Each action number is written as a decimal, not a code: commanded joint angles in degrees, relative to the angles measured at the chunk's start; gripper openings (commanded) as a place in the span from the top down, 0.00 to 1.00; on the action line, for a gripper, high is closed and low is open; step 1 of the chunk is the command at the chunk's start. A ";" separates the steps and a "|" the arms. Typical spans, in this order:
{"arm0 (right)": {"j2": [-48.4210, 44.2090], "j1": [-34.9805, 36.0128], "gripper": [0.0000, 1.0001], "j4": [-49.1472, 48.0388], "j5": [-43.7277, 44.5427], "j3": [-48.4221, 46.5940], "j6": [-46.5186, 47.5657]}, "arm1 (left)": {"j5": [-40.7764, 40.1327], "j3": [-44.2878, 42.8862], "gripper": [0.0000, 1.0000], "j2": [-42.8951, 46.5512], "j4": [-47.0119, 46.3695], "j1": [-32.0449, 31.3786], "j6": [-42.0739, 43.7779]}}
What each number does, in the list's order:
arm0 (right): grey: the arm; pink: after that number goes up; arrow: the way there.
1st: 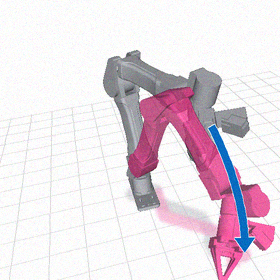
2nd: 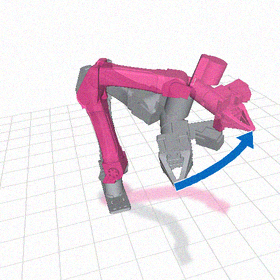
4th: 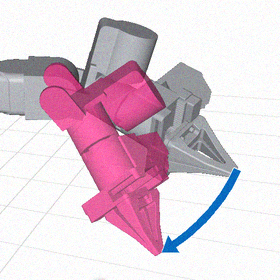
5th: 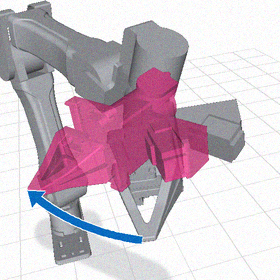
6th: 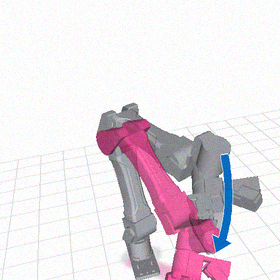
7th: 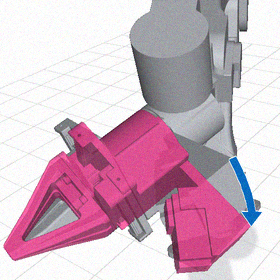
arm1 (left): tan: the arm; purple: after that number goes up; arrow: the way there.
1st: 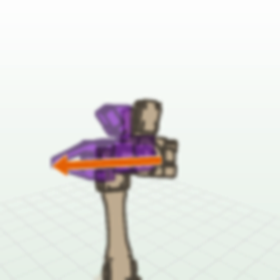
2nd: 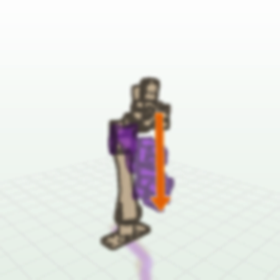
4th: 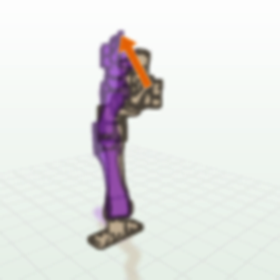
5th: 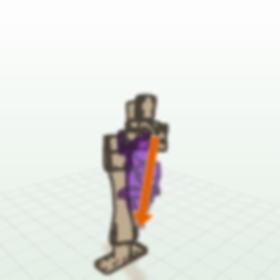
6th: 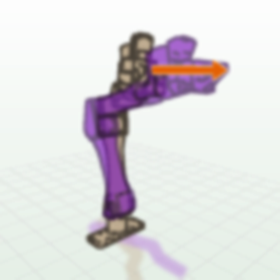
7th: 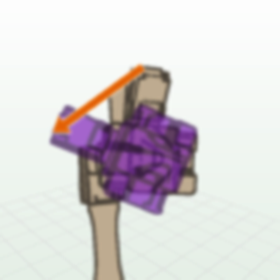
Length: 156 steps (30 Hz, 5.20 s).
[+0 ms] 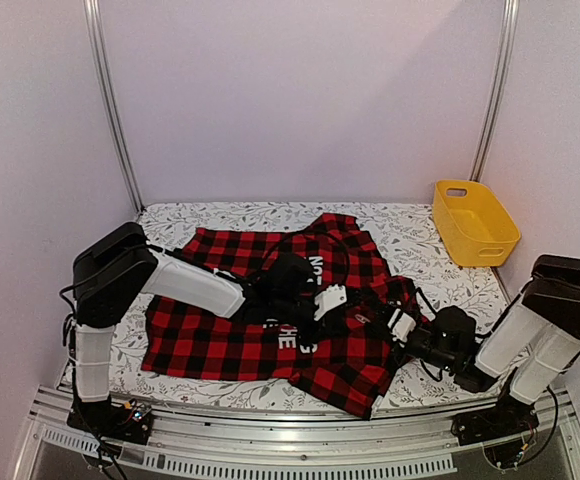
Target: Pin the brooch onto the clothing
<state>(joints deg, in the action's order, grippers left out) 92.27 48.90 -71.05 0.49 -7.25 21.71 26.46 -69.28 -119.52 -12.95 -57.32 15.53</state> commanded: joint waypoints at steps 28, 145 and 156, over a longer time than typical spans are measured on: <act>15.63 8.35 1.00 -18.73 8.75 -0.25 22.48 | 3.82 0.19 1.00 2.48 -1.09 1.27 0.64; 0.36 -4.78 0.48 1.78 -24.88 -4.18 2.13 | 11.45 15.69 1.00 7.25 -28.71 3.44 0.19; 5.75 -4.78 0.71 -0.88 -26.04 -7.45 1.03 | 12.63 16.17 1.00 7.10 -31.38 4.20 -2.25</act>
<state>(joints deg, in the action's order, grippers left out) 96.05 44.18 -70.67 -24.86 -13.39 23.33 37.12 -54.24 -114.28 -41.34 -54.24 14.74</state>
